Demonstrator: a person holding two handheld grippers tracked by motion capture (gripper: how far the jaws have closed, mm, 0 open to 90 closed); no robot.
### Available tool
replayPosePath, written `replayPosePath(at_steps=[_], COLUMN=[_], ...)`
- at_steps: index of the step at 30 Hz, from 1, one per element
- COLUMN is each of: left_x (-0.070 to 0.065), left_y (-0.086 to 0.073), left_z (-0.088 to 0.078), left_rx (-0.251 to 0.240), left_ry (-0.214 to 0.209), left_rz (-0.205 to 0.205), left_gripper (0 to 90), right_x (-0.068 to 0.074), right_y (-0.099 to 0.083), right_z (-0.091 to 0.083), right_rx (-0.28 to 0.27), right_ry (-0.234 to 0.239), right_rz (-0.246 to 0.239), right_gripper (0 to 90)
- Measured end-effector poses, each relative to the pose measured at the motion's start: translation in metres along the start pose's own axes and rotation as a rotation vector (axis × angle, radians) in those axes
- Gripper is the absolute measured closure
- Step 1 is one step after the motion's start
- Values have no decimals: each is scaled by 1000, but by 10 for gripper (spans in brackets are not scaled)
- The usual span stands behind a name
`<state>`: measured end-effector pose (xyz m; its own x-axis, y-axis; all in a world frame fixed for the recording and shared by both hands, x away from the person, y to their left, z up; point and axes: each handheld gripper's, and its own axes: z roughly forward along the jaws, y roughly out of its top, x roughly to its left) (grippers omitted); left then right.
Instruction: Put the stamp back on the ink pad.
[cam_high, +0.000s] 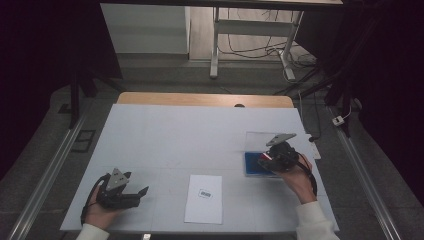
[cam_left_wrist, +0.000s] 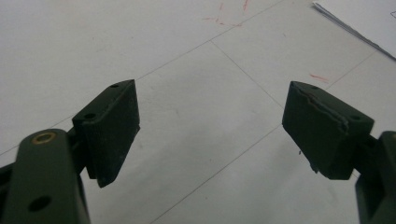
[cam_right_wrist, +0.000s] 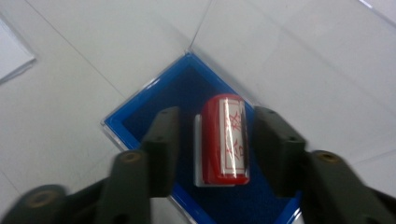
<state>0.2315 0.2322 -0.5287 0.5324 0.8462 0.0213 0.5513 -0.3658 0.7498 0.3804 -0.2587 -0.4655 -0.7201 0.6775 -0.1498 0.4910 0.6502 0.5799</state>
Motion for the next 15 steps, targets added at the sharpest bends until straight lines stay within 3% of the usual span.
replayPosePath(at_steps=[3, 9, 15], left_x=[0, -1, -4], left_y=[0, 0, 2], left_z=[0, -1, -2], left_rx=[0, -3, -14], left_ry=[2, -3, -22], left_rz=[-1, -2, -6], left_gripper=[193, 191, 189], right_x=[0, 5, 21], right_y=[0, -5, -24], right_z=[-3, -16, -31], right_rx=[-35, -162, -253], right_ry=[-1, -13, -5], right_rz=[16, 32, 27], right_gripper=[411, 356, 343])
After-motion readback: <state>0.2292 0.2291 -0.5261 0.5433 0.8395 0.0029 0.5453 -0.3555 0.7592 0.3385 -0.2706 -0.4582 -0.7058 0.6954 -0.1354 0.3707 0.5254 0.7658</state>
